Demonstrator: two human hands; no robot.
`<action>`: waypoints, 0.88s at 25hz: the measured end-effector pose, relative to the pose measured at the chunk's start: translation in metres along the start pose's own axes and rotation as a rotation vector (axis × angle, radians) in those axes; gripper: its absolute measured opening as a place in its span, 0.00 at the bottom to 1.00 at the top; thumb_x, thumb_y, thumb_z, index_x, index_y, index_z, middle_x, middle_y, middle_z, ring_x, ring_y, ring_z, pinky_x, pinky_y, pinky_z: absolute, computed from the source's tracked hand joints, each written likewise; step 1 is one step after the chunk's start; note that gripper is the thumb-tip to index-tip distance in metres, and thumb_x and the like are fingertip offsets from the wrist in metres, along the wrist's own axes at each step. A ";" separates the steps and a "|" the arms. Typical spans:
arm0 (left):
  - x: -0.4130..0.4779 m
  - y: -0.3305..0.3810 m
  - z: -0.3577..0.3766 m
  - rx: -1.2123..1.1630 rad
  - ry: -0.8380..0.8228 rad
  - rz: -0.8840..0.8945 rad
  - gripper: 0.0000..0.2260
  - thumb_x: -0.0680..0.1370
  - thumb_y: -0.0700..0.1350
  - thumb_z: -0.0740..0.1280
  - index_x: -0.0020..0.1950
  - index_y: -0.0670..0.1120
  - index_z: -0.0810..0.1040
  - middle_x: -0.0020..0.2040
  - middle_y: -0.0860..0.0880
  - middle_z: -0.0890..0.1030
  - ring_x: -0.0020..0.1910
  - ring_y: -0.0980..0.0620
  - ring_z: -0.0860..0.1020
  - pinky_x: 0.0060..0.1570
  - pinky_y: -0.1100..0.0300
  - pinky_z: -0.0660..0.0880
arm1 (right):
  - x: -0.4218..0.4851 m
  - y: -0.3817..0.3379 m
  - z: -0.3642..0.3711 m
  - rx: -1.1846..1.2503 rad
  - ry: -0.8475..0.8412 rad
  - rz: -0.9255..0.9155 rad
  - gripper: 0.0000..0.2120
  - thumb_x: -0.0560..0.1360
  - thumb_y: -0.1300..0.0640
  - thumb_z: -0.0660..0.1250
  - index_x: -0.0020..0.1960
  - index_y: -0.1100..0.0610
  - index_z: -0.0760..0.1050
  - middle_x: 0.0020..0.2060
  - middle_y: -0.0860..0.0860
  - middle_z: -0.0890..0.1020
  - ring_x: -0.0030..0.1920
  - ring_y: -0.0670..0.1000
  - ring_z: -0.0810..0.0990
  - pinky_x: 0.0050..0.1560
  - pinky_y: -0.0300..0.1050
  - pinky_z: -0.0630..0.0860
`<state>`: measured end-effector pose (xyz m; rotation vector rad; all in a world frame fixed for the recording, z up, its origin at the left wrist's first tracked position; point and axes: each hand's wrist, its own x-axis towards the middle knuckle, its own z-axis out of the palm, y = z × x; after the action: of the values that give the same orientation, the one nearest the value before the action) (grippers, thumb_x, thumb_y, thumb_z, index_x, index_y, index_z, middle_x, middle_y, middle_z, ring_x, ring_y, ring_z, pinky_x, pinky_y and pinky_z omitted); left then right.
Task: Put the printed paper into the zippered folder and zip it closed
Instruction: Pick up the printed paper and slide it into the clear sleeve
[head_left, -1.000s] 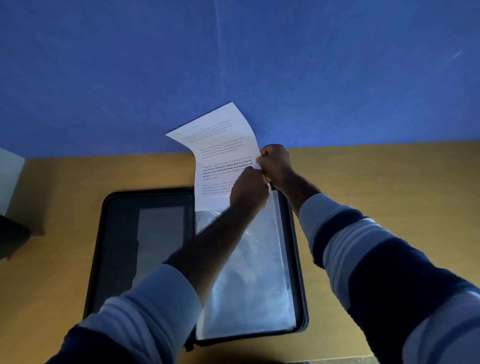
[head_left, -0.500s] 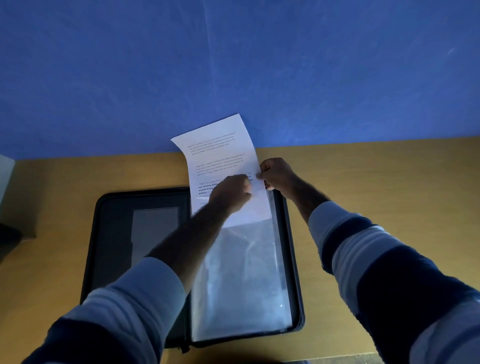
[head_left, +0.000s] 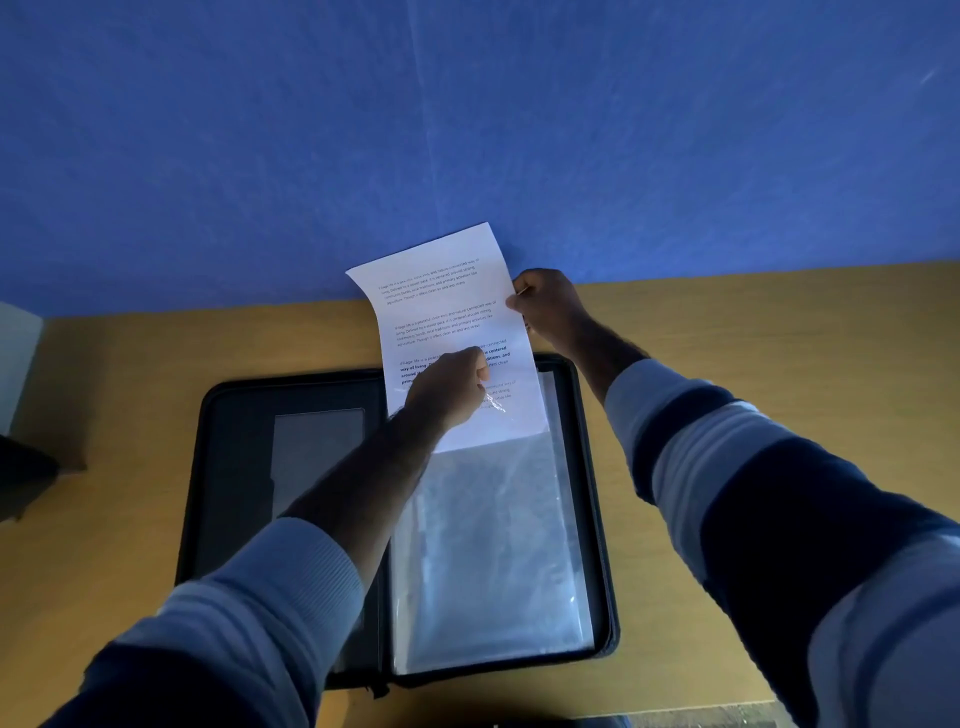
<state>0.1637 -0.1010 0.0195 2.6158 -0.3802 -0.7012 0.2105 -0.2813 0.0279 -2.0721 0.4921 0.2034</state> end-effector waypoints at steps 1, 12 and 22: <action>0.000 -0.003 -0.001 0.017 0.006 -0.011 0.08 0.75 0.39 0.62 0.47 0.48 0.79 0.49 0.50 0.84 0.50 0.45 0.80 0.46 0.57 0.74 | 0.000 -0.001 -0.001 -0.041 -0.004 -0.020 0.03 0.73 0.65 0.69 0.41 0.63 0.77 0.34 0.55 0.77 0.36 0.54 0.74 0.40 0.45 0.71; -0.007 -0.002 -0.003 0.186 0.218 0.058 0.04 0.76 0.42 0.68 0.47 0.45 0.83 0.55 0.44 0.75 0.53 0.43 0.77 0.52 0.51 0.78 | -0.032 0.036 -0.014 -0.132 -0.292 0.126 0.09 0.76 0.67 0.70 0.55 0.68 0.80 0.49 0.65 0.85 0.45 0.59 0.84 0.46 0.51 0.83; 0.004 -0.017 -0.013 0.314 0.252 0.372 0.05 0.76 0.45 0.72 0.41 0.50 0.80 0.83 0.43 0.48 0.82 0.38 0.46 0.79 0.40 0.47 | -0.039 0.036 -0.026 -0.101 -0.502 0.164 0.16 0.76 0.69 0.70 0.64 0.64 0.78 0.53 0.62 0.85 0.50 0.61 0.86 0.52 0.55 0.85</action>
<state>0.1763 -0.0836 0.0202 2.7575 -0.9296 -0.1961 0.1584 -0.3098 0.0266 -1.9802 0.3434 0.8356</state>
